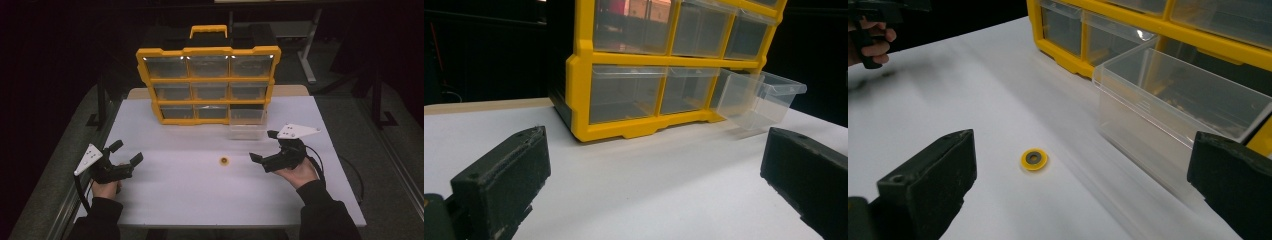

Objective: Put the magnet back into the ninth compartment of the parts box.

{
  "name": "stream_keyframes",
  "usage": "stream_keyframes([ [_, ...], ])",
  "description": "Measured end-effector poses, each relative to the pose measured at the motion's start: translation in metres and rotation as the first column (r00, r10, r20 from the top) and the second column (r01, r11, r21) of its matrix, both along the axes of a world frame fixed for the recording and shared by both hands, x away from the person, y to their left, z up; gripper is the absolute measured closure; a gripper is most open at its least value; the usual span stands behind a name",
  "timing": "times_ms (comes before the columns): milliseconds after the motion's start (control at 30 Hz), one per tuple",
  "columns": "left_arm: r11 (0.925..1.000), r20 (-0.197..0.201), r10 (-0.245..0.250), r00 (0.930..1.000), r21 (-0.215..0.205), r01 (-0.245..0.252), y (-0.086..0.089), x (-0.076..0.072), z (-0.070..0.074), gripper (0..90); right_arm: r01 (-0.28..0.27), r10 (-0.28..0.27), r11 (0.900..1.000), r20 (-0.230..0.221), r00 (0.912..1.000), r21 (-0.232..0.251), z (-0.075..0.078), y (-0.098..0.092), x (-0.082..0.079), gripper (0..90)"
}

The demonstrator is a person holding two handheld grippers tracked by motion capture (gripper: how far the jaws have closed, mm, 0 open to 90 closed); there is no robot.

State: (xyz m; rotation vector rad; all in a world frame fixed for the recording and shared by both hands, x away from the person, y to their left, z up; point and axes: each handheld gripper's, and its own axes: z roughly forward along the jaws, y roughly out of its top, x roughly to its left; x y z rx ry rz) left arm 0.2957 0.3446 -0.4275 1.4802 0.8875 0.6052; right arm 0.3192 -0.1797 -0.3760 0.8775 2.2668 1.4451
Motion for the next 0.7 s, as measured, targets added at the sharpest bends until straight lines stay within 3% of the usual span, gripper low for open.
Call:
stream_keyframes([
  [700,1.0,0.001,-0.003,1.0,-0.002,0.003,0.0,0.0,0.0,0.0,-0.077,0.074,0.994,-0.046,0.9962,-0.077,-0.005,0.026,0.008,0.0],
])
